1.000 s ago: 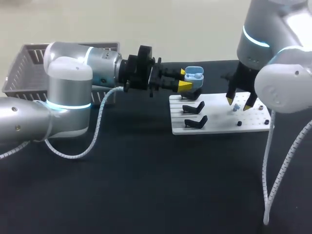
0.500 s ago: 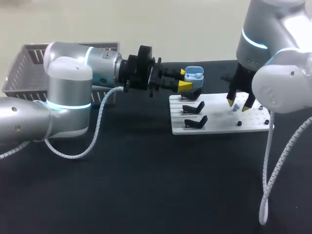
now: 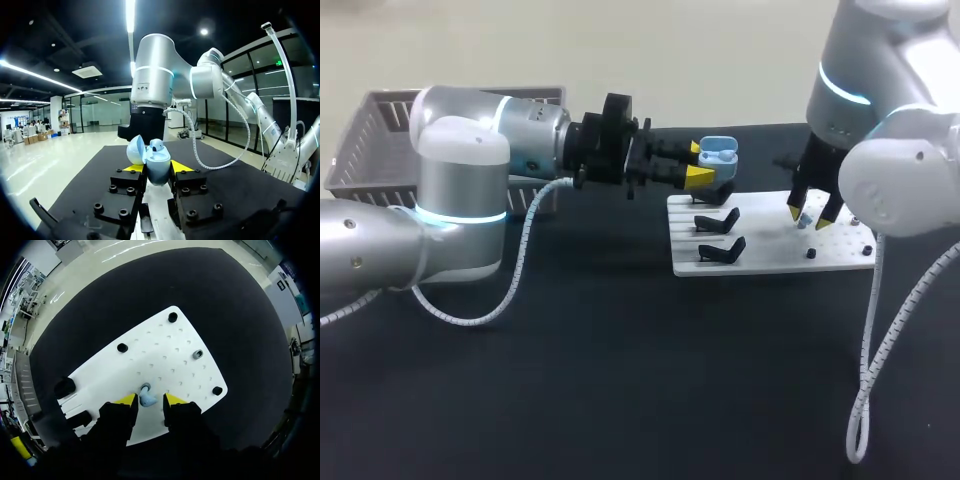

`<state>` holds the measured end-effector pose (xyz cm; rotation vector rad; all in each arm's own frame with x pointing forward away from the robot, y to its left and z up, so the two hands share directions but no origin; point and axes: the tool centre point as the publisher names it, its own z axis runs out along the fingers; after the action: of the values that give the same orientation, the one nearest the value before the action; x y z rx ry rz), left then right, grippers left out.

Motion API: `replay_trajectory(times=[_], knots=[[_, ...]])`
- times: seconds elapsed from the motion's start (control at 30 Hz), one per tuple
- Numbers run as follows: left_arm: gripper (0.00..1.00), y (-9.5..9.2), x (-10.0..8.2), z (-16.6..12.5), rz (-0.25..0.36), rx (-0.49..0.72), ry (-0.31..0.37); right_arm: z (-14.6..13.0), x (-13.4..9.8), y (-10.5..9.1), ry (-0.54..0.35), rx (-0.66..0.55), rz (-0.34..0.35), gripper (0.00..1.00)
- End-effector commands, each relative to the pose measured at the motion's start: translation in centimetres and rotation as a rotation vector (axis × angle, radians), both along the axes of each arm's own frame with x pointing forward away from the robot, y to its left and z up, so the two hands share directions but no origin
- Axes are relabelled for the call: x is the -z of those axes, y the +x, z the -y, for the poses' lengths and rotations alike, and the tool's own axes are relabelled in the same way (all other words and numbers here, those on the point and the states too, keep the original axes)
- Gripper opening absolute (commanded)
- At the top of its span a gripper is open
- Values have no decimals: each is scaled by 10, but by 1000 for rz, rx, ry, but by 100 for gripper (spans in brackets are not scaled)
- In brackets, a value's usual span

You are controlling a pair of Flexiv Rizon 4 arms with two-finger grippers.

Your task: Pick up each earbud case from the left stands, insert the matching earbuds, close the lid, and place the case in the box.

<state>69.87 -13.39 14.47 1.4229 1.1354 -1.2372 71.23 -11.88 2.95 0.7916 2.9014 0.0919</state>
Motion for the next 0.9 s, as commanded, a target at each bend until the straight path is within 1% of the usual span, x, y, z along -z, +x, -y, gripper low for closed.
replay_trajectory(times=[0.03, 0.3, 0.47, 0.6, 0.67, 0.8, 0.9], knots=[[0, 0, 0, 0, 1, -2, 0, 1, 2, -1, 0, -2, 9, 33], [0, 0, 0, 0, 1, -2, 0, 0, 4, 2, 6, -7, 10, 32], [0, 0, 0, 0, 1, -2, 0, -1, 5, 3, 9, -7, 7, 29], [0, 0, 0, 0, 1, -2, 0, -1, 5, 4, 11, -6, 6, 15], [0, 0, 0, 0, 1, -2, 0, -1, 5, 4, 11, -5, 4, 1], [0, 0, 0, 0, 1, -2, 0, 1, 6, 4, 12, -1, -1, 0], [0, 0, 0, 0, 1, -2, 0, 3, 1, 1, 30, 5, 4, 0]])
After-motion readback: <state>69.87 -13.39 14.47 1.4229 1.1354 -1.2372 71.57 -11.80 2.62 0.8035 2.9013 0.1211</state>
